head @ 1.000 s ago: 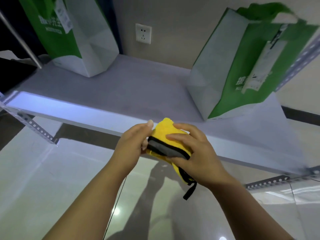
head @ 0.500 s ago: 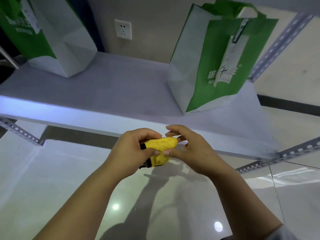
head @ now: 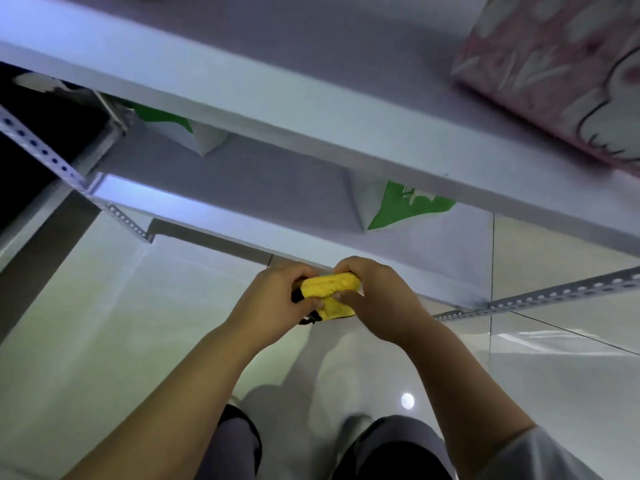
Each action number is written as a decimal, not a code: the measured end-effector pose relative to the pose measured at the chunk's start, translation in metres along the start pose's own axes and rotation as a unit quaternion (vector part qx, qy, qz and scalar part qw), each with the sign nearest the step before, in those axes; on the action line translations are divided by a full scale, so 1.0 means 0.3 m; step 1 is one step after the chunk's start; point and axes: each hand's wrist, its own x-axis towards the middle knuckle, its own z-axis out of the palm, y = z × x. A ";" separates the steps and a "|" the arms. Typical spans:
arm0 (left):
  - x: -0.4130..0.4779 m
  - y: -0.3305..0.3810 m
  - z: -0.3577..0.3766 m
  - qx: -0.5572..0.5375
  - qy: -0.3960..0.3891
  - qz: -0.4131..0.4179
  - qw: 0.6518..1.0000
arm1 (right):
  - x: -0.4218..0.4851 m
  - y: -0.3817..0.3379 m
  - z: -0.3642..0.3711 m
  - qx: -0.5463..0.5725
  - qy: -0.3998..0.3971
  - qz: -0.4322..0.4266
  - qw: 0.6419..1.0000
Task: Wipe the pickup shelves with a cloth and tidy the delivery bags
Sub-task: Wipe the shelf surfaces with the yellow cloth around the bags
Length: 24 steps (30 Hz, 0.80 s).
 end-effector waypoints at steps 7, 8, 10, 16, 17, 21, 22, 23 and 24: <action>-0.200 0.332 -0.224 -0.079 0.050 -0.007 0.996 | -0.197 -0.282 -0.292 0.073 0.020 -0.019 0.997; -0.224 0.382 -0.259 -0.080 0.053 -0.005 0.995 | -0.229 -0.318 -0.334 0.090 0.029 -0.018 0.995; -0.276 0.485 -0.332 -0.082 0.055 0.000 0.995 | -0.293 -0.383 -0.415 0.114 0.029 -0.016 0.993; -0.418 0.780 -0.525 -0.102 0.072 -0.013 0.992 | -0.458 -0.546 -0.626 0.137 -0.026 -0.008 0.990; -0.437 0.820 -0.551 -0.105 0.078 -0.011 0.991 | -0.477 -0.572 -0.657 0.146 -0.025 -0.012 0.989; -0.496 0.946 -0.631 -0.133 0.092 0.013 0.987 | -0.544 -0.661 -0.739 0.221 0.003 -0.025 0.975; -0.504 0.967 -0.647 -0.146 0.094 0.022 0.985 | -0.563 -0.681 -0.752 0.242 0.017 -0.027 0.970; -0.511 0.986 -0.661 -0.156 0.094 0.029 0.983 | -0.584 -0.701 -0.763 0.257 0.037 -0.027 0.965; -0.517 1.003 -0.675 -0.162 0.092 0.034 0.982 | -0.606 -0.722 -0.772 0.272 0.060 -0.026 0.960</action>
